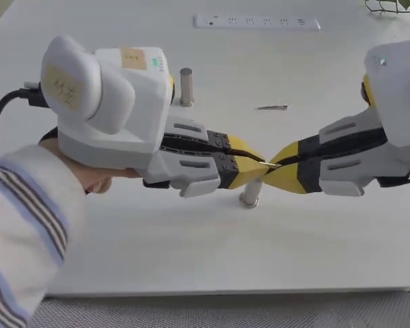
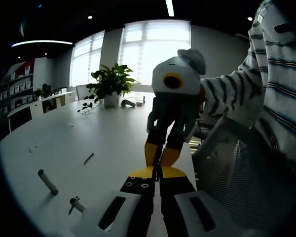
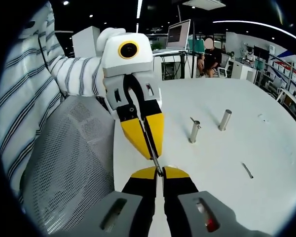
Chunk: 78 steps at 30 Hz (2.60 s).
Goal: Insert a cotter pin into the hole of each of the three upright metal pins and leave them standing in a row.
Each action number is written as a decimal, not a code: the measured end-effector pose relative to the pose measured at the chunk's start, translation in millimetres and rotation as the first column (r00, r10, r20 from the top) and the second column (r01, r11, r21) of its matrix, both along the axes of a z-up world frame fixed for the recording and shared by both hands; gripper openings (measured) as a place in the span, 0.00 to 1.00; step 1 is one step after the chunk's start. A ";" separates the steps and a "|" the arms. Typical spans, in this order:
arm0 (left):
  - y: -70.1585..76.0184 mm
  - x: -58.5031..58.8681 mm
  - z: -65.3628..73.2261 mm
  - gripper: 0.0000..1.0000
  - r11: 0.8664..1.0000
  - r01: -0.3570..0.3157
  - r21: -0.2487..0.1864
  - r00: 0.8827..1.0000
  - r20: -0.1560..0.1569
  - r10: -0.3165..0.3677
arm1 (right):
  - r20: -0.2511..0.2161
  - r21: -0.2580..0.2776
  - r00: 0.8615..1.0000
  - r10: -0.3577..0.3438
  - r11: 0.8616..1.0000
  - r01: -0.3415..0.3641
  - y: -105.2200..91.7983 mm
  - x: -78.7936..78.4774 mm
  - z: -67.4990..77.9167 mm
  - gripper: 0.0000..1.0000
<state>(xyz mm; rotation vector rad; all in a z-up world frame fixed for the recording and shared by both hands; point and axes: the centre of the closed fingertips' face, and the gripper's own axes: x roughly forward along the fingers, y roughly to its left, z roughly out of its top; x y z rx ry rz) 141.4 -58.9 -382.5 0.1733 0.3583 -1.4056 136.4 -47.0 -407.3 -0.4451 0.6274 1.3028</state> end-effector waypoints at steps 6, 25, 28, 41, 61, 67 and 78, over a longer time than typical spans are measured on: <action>-0.9 -8.1 -3.3 0.00 0.998 0.053 0.020 0.999 -0.004 -0.053 | -0.011 -0.027 0.998 0.060 0.998 -0.061 -0.5 -11.9 -1.5 0.00; -0.9 9.2 -11.7 0.33 0.999 0.004 0.050 0.999 0.046 -0.006 | 0.047 -0.075 0.998 0.036 0.997 -0.033 -19.0 2.3 -1.7 0.00; -2.1 13.9 -16.4 0.28 0.998 -0.013 0.062 0.999 0.036 0.011 | 0.046 -0.096 0.999 0.015 0.995 -0.011 -25.3 4.3 -5.9 0.00; -9.5 22.9 -46.0 0.19 0.987 -0.021 0.159 1.000 0.021 0.017 | 0.042 -0.181 0.999 -0.020 0.983 0.027 -56.5 16.2 -35.6 0.00; -7.1 25.3 -57.6 0.10 0.971 -0.022 0.236 1.000 -0.009 0.025 | 0.066 -0.224 0.992 0.105 0.971 -0.088 -57.0 24.5 -55.0 0.00; -7.3 25.5 -57.8 0.10 0.967 -0.005 0.257 1.000 -0.001 0.006 | 0.084 -0.241 0.989 0.121 0.966 -0.098 -54.6 26.5 -53.6 0.00; -7.5 24.8 -57.7 0.10 0.964 -0.001 0.266 1.000 0.003 0.000 | 0.084 -0.256 0.987 0.141 0.960 -0.115 -53.0 24.3 -53.9 0.00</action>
